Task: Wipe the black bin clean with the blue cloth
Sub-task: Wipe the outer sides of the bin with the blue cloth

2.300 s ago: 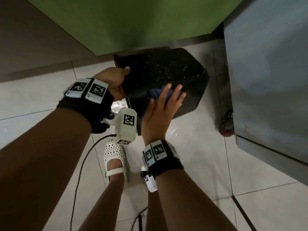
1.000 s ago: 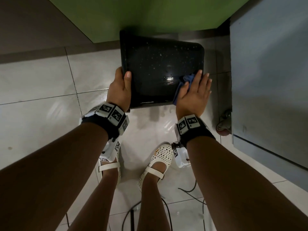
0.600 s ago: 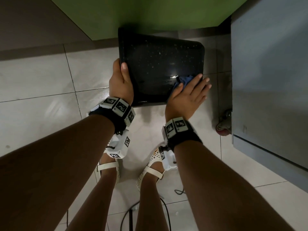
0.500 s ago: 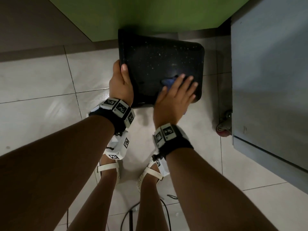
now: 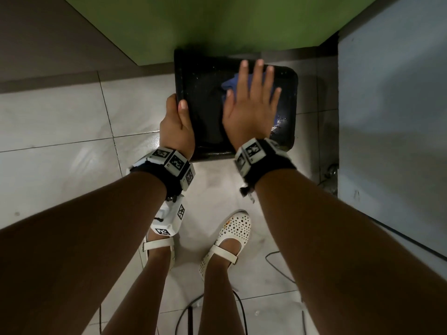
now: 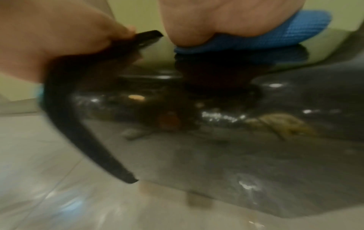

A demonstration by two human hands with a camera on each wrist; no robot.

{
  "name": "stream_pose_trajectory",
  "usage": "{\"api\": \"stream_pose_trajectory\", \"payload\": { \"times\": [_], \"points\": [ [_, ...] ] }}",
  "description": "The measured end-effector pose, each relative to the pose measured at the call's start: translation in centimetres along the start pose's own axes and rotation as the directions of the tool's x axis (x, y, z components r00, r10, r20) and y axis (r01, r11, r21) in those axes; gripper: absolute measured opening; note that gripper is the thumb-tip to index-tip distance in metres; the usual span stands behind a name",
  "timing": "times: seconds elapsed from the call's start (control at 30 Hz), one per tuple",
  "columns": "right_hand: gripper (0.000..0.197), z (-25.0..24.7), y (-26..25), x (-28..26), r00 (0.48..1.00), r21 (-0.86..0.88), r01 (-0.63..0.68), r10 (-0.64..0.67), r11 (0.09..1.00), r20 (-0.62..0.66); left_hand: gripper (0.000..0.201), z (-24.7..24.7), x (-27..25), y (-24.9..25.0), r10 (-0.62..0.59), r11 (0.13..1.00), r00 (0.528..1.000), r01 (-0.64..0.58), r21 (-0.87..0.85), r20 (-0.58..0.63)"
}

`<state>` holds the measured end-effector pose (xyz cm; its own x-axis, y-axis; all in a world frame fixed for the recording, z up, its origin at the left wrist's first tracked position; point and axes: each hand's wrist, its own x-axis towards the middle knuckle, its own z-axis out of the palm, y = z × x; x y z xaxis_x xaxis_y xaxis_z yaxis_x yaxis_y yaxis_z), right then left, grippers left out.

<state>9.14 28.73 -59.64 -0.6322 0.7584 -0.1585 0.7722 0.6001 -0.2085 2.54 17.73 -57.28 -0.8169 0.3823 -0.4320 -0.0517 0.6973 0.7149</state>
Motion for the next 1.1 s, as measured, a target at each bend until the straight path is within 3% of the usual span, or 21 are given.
{"api": "stream_pose_trajectory", "payload": {
  "times": [0.17, 0.23, 0.27, 0.37, 0.4, 0.47, 0.53, 0.63, 0.7, 0.8, 0.93, 1.1],
  "points": [
    [0.057, -2.0, 3.7, 2.4, 0.968, -0.011, -0.23, 0.23, 0.973, 0.098, 0.036, -0.1, -0.1, 0.3, -0.02, 1.0, 1.0, 0.02, -0.018, 0.008],
    [0.056, -2.6, 4.8, 2.9, 0.931, 0.098, -0.356, 0.344, 0.929, 0.124, 0.036, 0.0, -0.1, 0.4, -0.029, 0.999, 1.0, 0.029, -0.021, 0.0],
    [0.055, -3.0, 5.3, 3.1, 0.885, 0.185, -0.46, 0.432, 0.868, 0.174, 0.036, 0.0, -0.1, 0.4, -0.029, 0.999, 1.0, 0.029, -0.019, -0.006],
    [0.051, -4.0, 6.7, 3.2, 0.667, 0.316, -0.745, 0.64, 0.588, 0.382, 0.037, 0.1, -0.3, 0.3, -0.021, 1.0, 1.0, 0.021, -0.023, -0.022],
    [0.052, -4.1, 7.0, 2.9, 0.628, 0.319, -0.778, 0.667, 0.541, 0.401, 0.036, 0.2, -0.4, 0.1, -0.016, 1.0, 1.0, 0.015, -0.026, -0.025],
    [0.053, -3.8, 6.8, 2.0, 0.606, 0.318, -0.795, 0.697, 0.516, 0.384, 0.036, 0.1, -0.4, -0.2, -0.005, 1.0, 1.0, 0.005, -0.023, -0.023],
    [0.055, -2.9, 6.4, 0.6, 0.652, 0.32, -0.757, 0.698, 0.57, 0.296, 0.035, 0.1, -0.2, -0.4, 0.01, 1.0, 1.0, -0.01, -0.019, -0.012],
    [0.058, -1.6, 5.0, -1.5, 0.783, 0.186, -0.62, 0.616, 0.762, 0.084, 0.036, 0.0, -0.1, -0.6, 0.028, 0.999, 1.0, -0.028, -0.031, -0.002],
    [0.059, -0.7, 3.9, -3.1, 0.862, 0.056, -0.507, 0.507, 0.86, 0.021, 0.036, 0.0, 0.0, -0.6, 0.036, 0.998, 0.999, -0.036, -0.043, 0.0],
    [0.055, 0.6, 1.5, -5.5, 0.971, -0.036, -0.226, 0.222, 0.973, -0.09, 0.037, 0.0, 0.1, -0.8, 0.052, 0.997, 0.999, -0.052, -0.053, -0.008],
    [0.052, 1.3, -1.9, -6.2, 0.994, -0.029, 0.103, -0.103, 0.994, -0.021, 0.035, 0.1, 0.2, -1.3, 0.084, 0.994, 0.996, -0.085, -0.066, -0.024],
    [0.053, 0.2, -5.1, -1.1, 0.968, -0.043, 0.242, -0.239, 0.969, 0.078, 0.035, -0.1, 0.4, -1.5, 0.114, 0.992, 0.993, -0.115, -0.06, -0.025]
  ]
}}
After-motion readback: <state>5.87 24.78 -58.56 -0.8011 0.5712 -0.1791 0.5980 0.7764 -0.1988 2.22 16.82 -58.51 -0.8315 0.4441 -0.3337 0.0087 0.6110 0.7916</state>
